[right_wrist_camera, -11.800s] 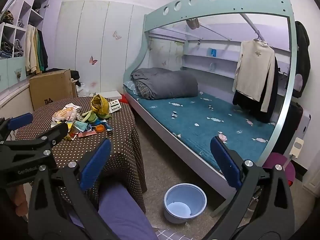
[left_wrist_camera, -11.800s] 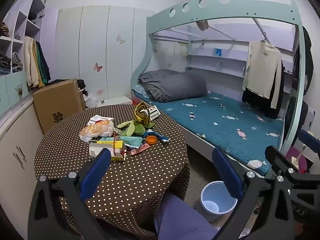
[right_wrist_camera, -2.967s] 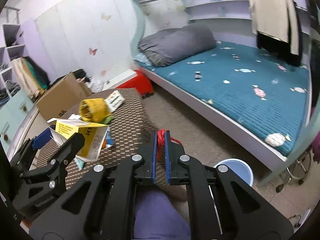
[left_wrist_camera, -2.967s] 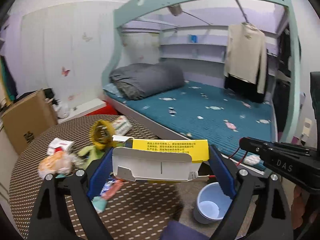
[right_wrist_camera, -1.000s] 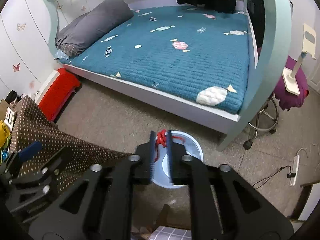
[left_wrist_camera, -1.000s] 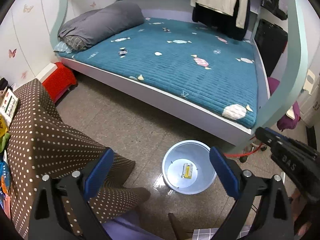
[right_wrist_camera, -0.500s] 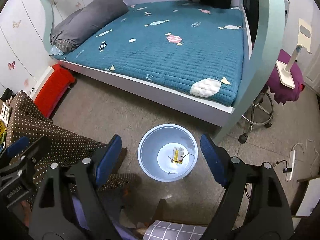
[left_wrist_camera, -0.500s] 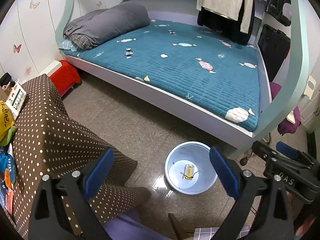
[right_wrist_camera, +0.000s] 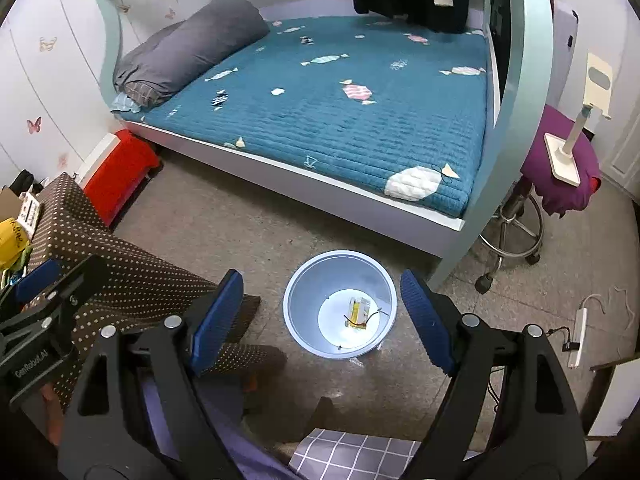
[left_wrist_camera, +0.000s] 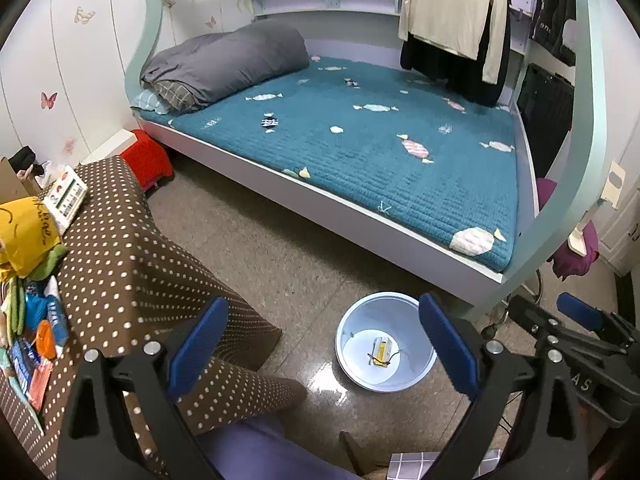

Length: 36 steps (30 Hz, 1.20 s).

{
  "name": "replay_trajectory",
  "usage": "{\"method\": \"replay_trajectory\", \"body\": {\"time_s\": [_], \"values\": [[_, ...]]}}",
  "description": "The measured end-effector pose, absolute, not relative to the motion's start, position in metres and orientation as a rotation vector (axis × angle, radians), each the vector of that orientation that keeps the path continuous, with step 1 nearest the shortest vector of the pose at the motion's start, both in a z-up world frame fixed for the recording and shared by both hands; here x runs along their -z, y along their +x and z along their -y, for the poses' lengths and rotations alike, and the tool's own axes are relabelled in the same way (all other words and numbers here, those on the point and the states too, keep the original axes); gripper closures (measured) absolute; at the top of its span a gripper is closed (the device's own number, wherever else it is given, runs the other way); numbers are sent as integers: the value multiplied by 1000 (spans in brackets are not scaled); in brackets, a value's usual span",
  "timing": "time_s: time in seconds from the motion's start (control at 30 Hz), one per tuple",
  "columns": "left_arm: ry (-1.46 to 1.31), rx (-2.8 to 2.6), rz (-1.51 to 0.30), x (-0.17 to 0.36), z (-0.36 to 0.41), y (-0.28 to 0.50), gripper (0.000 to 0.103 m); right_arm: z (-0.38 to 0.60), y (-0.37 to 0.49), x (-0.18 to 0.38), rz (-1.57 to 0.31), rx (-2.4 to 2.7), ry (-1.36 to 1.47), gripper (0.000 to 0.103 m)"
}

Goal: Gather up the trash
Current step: 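Move both open tools back over the table toward the remaining trash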

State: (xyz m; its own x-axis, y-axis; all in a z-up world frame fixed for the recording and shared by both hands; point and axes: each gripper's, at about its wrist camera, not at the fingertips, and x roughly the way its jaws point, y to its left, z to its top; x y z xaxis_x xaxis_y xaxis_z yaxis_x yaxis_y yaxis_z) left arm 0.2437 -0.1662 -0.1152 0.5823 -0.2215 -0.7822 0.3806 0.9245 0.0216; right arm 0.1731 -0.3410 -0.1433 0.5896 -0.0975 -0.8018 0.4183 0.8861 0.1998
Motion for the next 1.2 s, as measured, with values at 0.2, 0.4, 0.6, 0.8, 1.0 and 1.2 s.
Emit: {"method": "replay_trajectory", "body": {"time_s": [0.2, 0.4, 0.6, 0.8, 1.0, 1.2], "values": [[176, 344, -851, 100, 153, 231, 9, 326, 167, 130, -869, 281, 377, 23], [148, 306, -805, 84, 134, 220, 8, 306, 162, 116, -842, 242, 354, 23], [111, 267, -775, 71, 110, 214, 8, 282, 163, 102, -817, 190, 328, 23], [75, 205, -748, 60, 79, 204, 8, 257, 166, 92, -803, 133, 299, 23], [50, 149, -716, 50, 48, 196, 7, 228, 171, 83, -799, 67, 259, 23], [17, 81, -703, 47, 15, 190, 7, 196, 177, 75, -798, -4, 218, 23]]}}
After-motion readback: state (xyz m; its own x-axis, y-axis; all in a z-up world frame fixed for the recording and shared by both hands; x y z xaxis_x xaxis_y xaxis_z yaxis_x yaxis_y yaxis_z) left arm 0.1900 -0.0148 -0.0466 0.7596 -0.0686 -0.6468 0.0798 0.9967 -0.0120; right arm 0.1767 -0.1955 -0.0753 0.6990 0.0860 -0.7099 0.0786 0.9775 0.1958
